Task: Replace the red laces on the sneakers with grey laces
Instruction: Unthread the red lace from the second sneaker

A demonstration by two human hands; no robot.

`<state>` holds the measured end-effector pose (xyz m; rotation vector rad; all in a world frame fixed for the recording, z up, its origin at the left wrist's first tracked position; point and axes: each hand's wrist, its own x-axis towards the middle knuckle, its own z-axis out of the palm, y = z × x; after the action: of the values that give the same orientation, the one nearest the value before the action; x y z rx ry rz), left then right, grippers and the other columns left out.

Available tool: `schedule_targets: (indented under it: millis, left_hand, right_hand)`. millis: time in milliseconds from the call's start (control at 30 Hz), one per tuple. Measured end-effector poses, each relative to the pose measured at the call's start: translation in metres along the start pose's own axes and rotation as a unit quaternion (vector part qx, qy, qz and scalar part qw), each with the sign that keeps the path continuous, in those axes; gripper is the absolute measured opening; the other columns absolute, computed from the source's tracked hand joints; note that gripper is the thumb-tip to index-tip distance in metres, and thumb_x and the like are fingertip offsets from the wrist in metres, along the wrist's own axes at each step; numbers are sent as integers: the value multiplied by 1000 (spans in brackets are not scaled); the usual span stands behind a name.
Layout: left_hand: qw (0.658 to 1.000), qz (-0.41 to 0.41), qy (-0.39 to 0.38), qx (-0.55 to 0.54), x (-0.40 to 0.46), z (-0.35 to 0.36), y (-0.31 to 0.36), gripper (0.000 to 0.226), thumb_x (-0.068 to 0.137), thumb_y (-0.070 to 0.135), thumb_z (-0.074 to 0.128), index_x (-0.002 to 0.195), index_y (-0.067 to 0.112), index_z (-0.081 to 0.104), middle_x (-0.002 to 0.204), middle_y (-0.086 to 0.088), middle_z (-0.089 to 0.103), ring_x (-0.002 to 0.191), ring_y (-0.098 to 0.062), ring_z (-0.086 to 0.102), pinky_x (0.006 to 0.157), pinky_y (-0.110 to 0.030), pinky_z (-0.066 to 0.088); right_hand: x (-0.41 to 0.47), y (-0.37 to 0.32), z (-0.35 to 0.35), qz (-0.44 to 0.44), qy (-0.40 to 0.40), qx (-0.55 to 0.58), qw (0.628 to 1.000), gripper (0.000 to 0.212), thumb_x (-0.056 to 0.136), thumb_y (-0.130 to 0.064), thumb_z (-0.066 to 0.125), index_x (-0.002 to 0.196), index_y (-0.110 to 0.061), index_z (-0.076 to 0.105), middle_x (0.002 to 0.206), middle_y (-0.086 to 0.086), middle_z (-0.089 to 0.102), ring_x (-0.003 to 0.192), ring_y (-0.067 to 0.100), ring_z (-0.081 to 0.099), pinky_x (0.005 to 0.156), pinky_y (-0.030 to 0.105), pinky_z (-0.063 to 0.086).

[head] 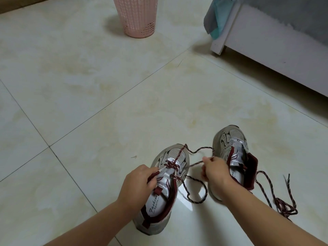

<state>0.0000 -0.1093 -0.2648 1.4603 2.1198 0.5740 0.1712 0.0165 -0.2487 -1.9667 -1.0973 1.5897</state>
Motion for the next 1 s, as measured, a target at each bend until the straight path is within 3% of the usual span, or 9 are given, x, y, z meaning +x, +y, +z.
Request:
schedule_targets:
  millis: [100, 167, 267, 333, 433, 567, 667, 800, 1000]
  left_hand:
    - [1000, 0, -4, 6, 0, 0, 0, 28, 88, 22, 52, 113, 30, 62, 87, 7, 56, 78, -6, 47, 63, -14, 28]
    - [1000, 0, -5, 6, 1, 0, 0, 30, 88, 23, 51, 115, 31, 61, 89, 7, 56, 79, -6, 47, 65, -14, 28]
    - [1000, 2, -8, 9, 0, 0, 1, 30, 88, 23, 51, 114, 33, 61, 88, 7, 56, 80, -7, 49, 65, -16, 29]
    - [1000, 3, -8, 5, 0, -1, 1, 29, 87, 24, 52, 113, 33, 62, 87, 7, 55, 80, -9, 50, 64, -17, 29]
    - [1000, 5, -2, 2, 0, 0, 1, 27, 86, 23, 54, 110, 32, 63, 83, 7, 54, 79, -10, 51, 61, -15, 28]
    - [1000, 7, 3, -4, 0, 0, 0, 27, 85, 21, 57, 109, 29, 65, 83, 6, 55, 78, -11, 53, 60, -11, 30]
    - [1000, 11, 3, 3, 0, 1, -1, 25, 84, 22, 57, 107, 28, 66, 81, 6, 54, 76, -10, 51, 60, -9, 32]
    - [1000, 12, 5, -4, -1, 1, -2, 25, 84, 20, 57, 105, 29, 66, 81, 5, 57, 73, -8, 51, 59, -9, 33]
    - [1000, 21, -1, -4, -2, 0, 1, 23, 84, 20, 55, 102, 29, 66, 78, 5, 57, 72, -9, 51, 59, -10, 33]
  right_hand:
    - [9, -7, -11, -5, 16, -33, 999, 36, 96, -15, 46, 61, -7, 44, 56, 11, 45, 50, 21, 41, 53, 31, 36]
    - [5, -11, -9, 1, -60, -195, 979, 44, 95, -31, 47, 59, -6, 48, 58, 15, 51, 53, 25, 48, 54, 30, 37]
    - [-6, -15, 3, -74, -39, -499, 863, 51, 90, -55, 43, 74, -7, 54, 85, 13, 64, 82, 30, 60, 65, 28, 39]
    - [-15, -17, 15, -177, -19, -514, 839, 39, 90, -48, 47, 88, -11, 59, 96, 10, 65, 93, 30, 60, 68, 29, 38]
    - [-23, -13, 35, -317, -85, -476, 816, 15, 89, -29, 53, 96, -16, 58, 103, 5, 60, 100, 25, 54, 73, 31, 39]
    - [-21, -7, 51, -391, -114, -517, 753, 15, 87, -16, 49, 99, -13, 58, 103, 6, 53, 104, 26, 45, 74, 33, 42]
    - [-22, -8, 57, -436, -118, -555, 699, 15, 83, -8, 49, 95, -8, 58, 102, 10, 53, 97, 25, 45, 67, 30, 27]
    - [-21, -16, 59, -418, -101, -565, 704, 19, 78, 2, 45, 89, -11, 54, 101, 13, 57, 84, 24, 43, 69, 29, 22]
    - [-23, -13, 58, -334, -125, -499, 790, 24, 73, 5, 43, 87, -14, 48, 91, 6, 43, 86, 17, 30, 72, 22, 21]
